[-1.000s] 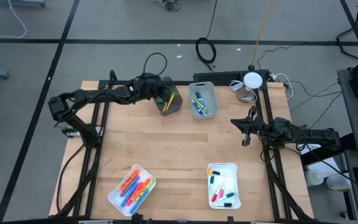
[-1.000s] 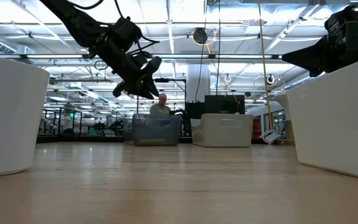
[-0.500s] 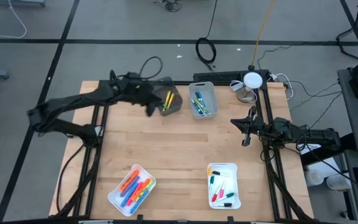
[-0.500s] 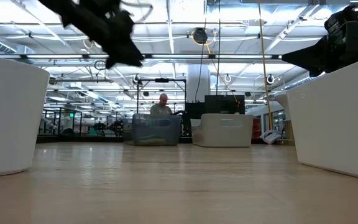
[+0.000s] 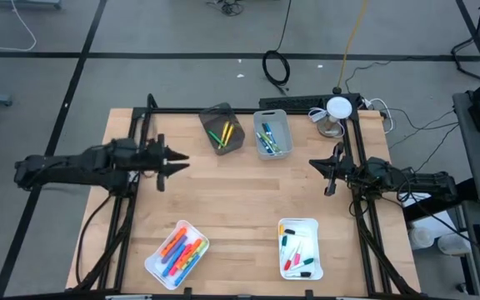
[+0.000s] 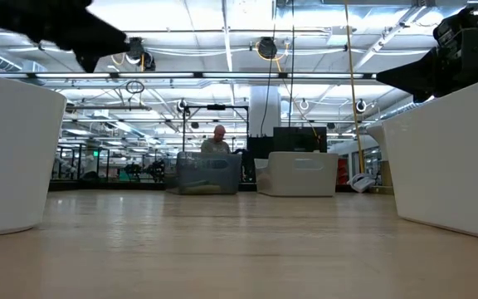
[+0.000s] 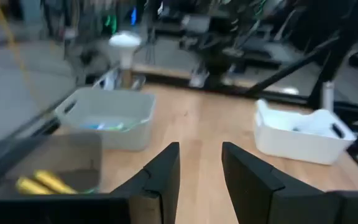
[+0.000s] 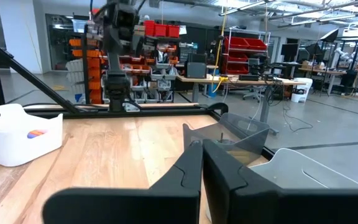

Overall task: Pick & Place Markers
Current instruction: Return to Home Position

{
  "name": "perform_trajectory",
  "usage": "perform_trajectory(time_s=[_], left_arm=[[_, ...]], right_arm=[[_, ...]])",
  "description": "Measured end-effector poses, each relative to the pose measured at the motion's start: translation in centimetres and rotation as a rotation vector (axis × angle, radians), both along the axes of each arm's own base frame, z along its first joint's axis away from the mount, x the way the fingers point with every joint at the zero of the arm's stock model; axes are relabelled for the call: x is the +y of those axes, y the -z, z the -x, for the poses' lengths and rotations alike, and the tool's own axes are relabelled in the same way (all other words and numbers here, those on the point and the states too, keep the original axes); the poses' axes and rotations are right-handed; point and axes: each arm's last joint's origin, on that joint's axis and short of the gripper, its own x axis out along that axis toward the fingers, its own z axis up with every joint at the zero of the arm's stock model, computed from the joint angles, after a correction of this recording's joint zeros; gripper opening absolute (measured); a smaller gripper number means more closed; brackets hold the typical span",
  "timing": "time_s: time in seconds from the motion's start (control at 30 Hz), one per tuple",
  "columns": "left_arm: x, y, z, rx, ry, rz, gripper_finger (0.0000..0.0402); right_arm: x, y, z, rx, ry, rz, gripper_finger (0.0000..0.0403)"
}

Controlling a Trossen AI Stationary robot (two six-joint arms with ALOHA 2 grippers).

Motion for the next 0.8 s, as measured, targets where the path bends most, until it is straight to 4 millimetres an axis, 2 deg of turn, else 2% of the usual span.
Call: perform_trajectory(time_s=[0.13, 0.23, 0.33, 0.5, 0.6, 0.73, 0.8], left_arm=[[-0.6, 3.7, 1.5, -0.088, 0.04, -0.009, 0.0124], [-0.8, 5.4, 2.2, -0.148, 0.052, -0.015, 0.0123], [-0.9, 5.9, 2.9, -0.187, 0.057, -0.062, 0.0123], [-0.7, 6.0, 4.0, -0.211, -0.053, -0.113, 0.0124], [-0.6, 6.0, 4.5, -0.226, -0.063, -0.136, 0.0125], [-0.7, 6.8, 4.3, -0.201, -0.056, -0.135, 0.0125], [-0.7, 7.8, 3.9, -0.213, -0.056, -0.135, 0.0124]], right_arm=[[0.0, 0.0, 0.0, 0.0, 0.0, 0.0, 0.0], [0.0, 0.0, 0.0, 0.0, 0.0, 0.0, 0.0], [0.0, 0.0, 0.0, 0.0, 0.0, 0.0, 0.0], [0.0, 0.0, 0.0, 0.0, 0.0, 0.0, 0.0], [0.0, 0.0, 0.0, 0.0, 0.0, 0.0, 0.0], [0.0, 0.0, 0.0, 0.0, 0.0, 0.0, 0.0], [0.0, 0.0, 0.0, 0.0, 0.0, 0.0, 0.0]])
